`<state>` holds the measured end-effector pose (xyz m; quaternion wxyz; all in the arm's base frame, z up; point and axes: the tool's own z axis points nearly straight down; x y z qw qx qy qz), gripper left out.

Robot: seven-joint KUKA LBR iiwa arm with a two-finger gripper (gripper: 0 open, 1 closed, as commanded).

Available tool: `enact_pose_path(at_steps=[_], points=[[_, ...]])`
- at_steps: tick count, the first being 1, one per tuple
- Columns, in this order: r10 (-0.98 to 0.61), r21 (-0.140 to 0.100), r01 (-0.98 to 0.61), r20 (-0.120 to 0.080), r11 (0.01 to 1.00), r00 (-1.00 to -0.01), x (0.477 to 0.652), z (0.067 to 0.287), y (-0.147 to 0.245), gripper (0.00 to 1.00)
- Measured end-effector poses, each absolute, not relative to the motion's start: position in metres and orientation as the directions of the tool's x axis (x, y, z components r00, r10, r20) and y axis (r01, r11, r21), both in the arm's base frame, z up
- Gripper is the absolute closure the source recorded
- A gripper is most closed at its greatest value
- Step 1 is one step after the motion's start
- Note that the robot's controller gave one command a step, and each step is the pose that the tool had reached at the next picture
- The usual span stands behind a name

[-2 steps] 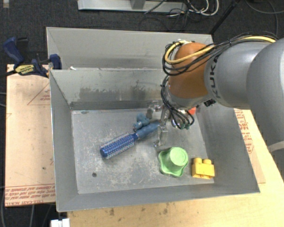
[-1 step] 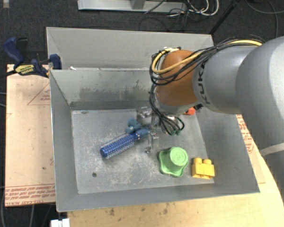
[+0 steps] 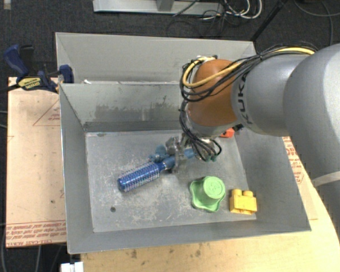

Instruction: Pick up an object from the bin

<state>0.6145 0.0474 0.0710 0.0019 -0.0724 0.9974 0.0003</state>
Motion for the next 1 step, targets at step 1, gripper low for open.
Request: enact_pose_path(at_steps=[1], points=[[-0.118, -0.001, -0.118, -0.011, 0.993, -0.993, 0.6308, 0.1717, 0.0233, 1.0]])
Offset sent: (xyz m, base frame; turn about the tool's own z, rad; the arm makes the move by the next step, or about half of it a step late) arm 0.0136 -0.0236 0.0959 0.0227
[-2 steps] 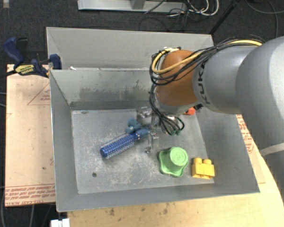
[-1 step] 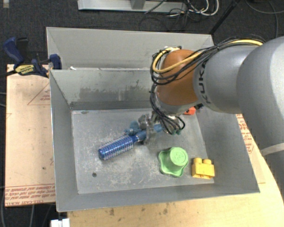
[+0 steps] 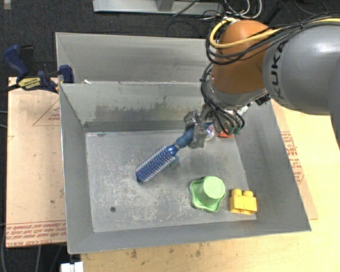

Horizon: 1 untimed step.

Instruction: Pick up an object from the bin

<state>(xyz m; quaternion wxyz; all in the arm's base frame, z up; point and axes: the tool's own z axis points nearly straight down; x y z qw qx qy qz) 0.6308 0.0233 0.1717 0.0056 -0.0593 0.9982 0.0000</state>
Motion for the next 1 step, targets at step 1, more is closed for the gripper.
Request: enact_pose_path(at_steps=[1], points=[[-0.093, 0.0, -0.093, -0.012, 0.996, -0.996, 0.6455, 0.2505, 0.021, 1.0]])
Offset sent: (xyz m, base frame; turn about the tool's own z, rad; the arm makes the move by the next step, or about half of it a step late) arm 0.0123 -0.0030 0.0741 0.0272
